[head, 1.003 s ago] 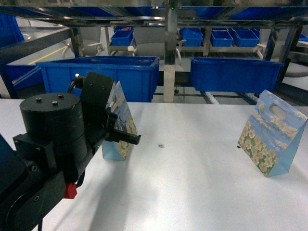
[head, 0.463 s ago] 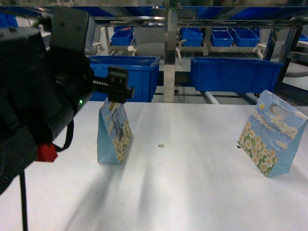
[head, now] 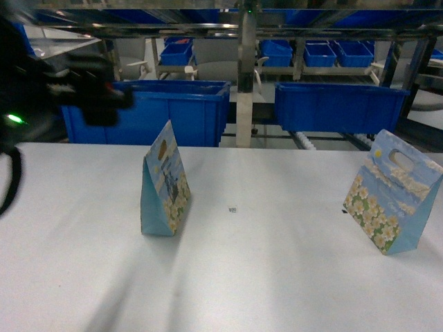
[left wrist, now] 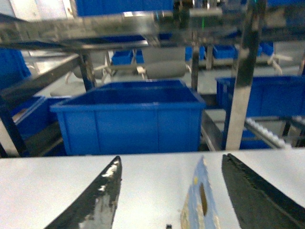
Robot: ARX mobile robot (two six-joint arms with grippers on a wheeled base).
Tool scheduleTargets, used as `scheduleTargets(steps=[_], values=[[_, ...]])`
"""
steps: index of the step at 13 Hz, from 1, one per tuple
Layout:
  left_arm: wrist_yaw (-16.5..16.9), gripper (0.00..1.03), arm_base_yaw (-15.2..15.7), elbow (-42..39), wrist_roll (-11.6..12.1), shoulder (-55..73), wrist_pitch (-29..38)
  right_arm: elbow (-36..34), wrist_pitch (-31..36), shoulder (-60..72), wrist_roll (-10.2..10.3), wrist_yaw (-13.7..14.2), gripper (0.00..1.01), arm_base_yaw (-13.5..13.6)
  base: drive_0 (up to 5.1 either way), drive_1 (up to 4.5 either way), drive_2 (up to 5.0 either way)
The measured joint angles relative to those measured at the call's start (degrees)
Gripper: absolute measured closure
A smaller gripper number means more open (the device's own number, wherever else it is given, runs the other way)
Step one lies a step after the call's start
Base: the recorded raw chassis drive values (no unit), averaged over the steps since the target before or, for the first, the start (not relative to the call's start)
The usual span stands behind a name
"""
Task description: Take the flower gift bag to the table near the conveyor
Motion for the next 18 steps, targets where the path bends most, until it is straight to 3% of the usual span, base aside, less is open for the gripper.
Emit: scheduleTargets(steps=[1, 2, 5, 6, 10, 11, 12, 14, 15, 18], values=[[1.1, 0.53, 2.3, -4.1, -1.3, -5.6, 1.7, -6.1, 2.4, -4.0, -5.3, -0.1, 0.44, -0.4, 0.0, 0.0, 0.0], [2.6, 0.66, 3.1, -8.8, -1.8, -6.9, 5.2, -10.2, 4.2, -6.8, -7.5, -0.5, 0.57, -0.8, 0.0, 0.0, 0.0], [5.9, 1.02, 5.9, -18.8, -2.5, -13.8, 3.2, -21.0, 6.3, -13.3, -9.5, -2.0, 0.94, -2.2, 0.0, 0.0, 0.0], [7.1, 1.01, 7.5, -21.6, -2.6, -20.0, 2.3, -25.3, 7.0, -17.6, -9.9, -4.3, 0.99, -4.9, 0.0, 0.0, 0.0], [9.8, 1.01, 10.1, -28.3, -2.6, -32.9, -5.1, -33.6, 4.8, -27.6, -10.0, -4.6, 0.99, -4.8, 0.0, 0.0, 0.0], [13.6, 1.01, 13.2, -29.8, -2.5, -36.7, -8.0, -35.2, 3.5, -30.5, -10.0, -4.5, 0.99, -4.8, 0.0, 0.0, 0.0], [13.8, 1.01, 14.4, -30.8, -2.6, -39.8, -10.4, -36.5, 2.1, -33.1, -10.0, -4.5, 0.99, -4.8, 0.0, 0.0, 0.0], [14.2, 1.01, 14.2, -31.9, -2.5, -46.6, -15.4, -38.4, -0.9, -38.1, -10.0, -4.5, 0.99, -4.8, 0.0, 0.0, 0.0], [14.2, 1.01, 14.2, -33.1, -2.6, -53.8, -21.5, -41.4, 0.1, -41.2, -10.0, -4.5, 0.99, -4.8, 0.0, 0.0, 0.0], [14.2, 1.01, 14.2, -33.3, -2.5, -64.2, -30.7, -42.5, -9.0, -51.3, -10.1, -4.6, 0.99, -4.8, 0.0, 0.0, 0.0]])
